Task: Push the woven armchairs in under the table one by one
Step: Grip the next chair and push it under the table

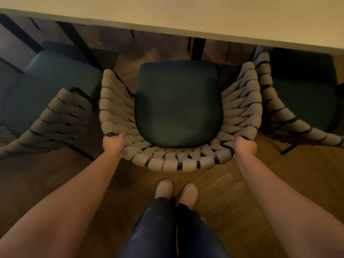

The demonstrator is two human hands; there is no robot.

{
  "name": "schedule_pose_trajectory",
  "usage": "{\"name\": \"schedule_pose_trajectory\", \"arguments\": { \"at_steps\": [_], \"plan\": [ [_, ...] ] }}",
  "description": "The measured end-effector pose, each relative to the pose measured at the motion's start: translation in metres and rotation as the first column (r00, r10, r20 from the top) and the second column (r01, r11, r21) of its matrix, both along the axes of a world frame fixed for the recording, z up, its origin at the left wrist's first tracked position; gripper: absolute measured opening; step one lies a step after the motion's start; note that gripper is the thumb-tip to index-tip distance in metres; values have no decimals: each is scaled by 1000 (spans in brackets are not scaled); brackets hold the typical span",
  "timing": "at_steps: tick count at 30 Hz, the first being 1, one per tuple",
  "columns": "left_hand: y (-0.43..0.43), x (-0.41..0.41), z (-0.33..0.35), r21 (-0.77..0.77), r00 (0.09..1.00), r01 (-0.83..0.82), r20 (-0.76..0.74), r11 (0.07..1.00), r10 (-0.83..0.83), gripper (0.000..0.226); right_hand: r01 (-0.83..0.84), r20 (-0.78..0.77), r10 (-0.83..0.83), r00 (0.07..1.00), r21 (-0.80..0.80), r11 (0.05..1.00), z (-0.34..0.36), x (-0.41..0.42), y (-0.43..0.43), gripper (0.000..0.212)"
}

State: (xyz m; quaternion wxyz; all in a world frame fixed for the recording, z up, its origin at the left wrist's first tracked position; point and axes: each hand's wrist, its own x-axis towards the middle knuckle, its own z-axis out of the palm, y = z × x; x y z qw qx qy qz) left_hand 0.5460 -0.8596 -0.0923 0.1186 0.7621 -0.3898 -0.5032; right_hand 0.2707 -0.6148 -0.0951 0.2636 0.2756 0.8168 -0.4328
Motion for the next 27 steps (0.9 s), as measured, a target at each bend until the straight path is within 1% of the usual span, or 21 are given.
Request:
{"name": "schedule_pose_trajectory", "arguments": {
  "at_steps": [2, 4, 6, 8, 9, 10, 11, 12, 13, 14, 15, 16, 17, 18, 19, 20, 21, 22, 23, 24, 27],
  "plan": [
    [-13, -5, 2, -8, 998, 44, -46, 999, -44, 64, -50, -34, 50, 998, 8, 999, 4, -3, -8, 48],
    [-21, -12, 3, -4, 993, 110, -44, 994, -110, 63, -122, -78, 123, 989, 17, 992, 5, -3, -14, 58],
    [-24, -17, 7, -11, 983, 183, -5, 983, -183, 67, -233, -148, 240, 959, 67, 970, 10, 7, -17, 78],
    [-27, -18, 10, -29, 967, 253, 40, 967, -252, 84, -385, -228, 429, 874, 213, 898, 10, 28, -18, 93],
    [-23, -17, 13, -49, 941, 332, 83, 942, -327, 91, -467, -253, 554, 794, 331, 820, 8, 42, -17, 94],
    [-16, -16, 15, -81, 881, 456, 182, 886, -437, 95, -533, -259, 681, 685, 458, 711, 4, 55, -14, 91],
    [-7, -16, 15, -118, 765, 613, 339, 781, -548, 97, -594, -238, 792, 562, 550, 587, -1, 66, -10, 87],
    [5, -16, 15, -157, 608, 763, 501, 627, -615, 96, -656, -202, 882, 426, 603, 455, -5, 76, -5, 82],
    [14, -17, 15, -193, 461, 875, 610, 443, -645, 94, -714, -170, 944, 283, 620, 326, -9, 83, -2, 79],
    [23, -19, 14, -218, 338, 941, 645, 259, -686, 90, -759, -151, 980, 131, 620, 197, -12, 86, 1, 79],
    [31, -21, 14, -208, 197, 975, 622, 83, -758, 88, -789, -137, 990, -9, 610, 77, -14, 87, 4, 80],
    [39, -24, 13, -174, 37, 982, 564, -75, -825, 87, -805, -122, 984, -129, 593, -32, -13, 83, 7, 82],
    [45, -25, 10, -114, -134, 969, 498, -218, -857, 88, -816, -100, 968, -229, 562, -136, -11, 77, 10, 84],
    [50, -26, 8, -50, -278, 941, 452, -335, -847, 89, -816, -69, 944, -323, 526, -241, -8, 67, 12, 85],
    [52, -28, 7, 4, -378, 908, 441, -419, -814, 91, -795, -22, 911, -411, 497, -347, -5, 58, 11, 81],
    [50, -29, 3, 39, -429, 886, 448, -462, -784, 92, -759, 22, 873, -487, 484, -435, -4, 49, 9, 75],
    [46, -31, 0, 65, -458, 872, 463, -486, -759, 89, -715, 51, 837, -545, 492, -496, -5, 43, 4, 70],
    [42, -33, -3, 81, -484, 855, 479, -513, -732, 83, -680, 72, 811, -581, 504, -532, -7, 38, -2, 65],
    [38, -35, -5, 89, -510, 836, 489, -541, -707, 77, -667, 97, 802, -590, 501, -551, -7, 34, -8, 59],
    [35, -36, -6, 90, -531, 819, 493, -566, -690, 70, -678, 127, 808, -575, 479, -557, -6, 33, -13, 53],
    [26, -40, -3, 41, -556, 795, 447, -605, -701, 54, -736, 148, 842, -518, 425, -527, -3, 33, -21, 38]
  ]
}}
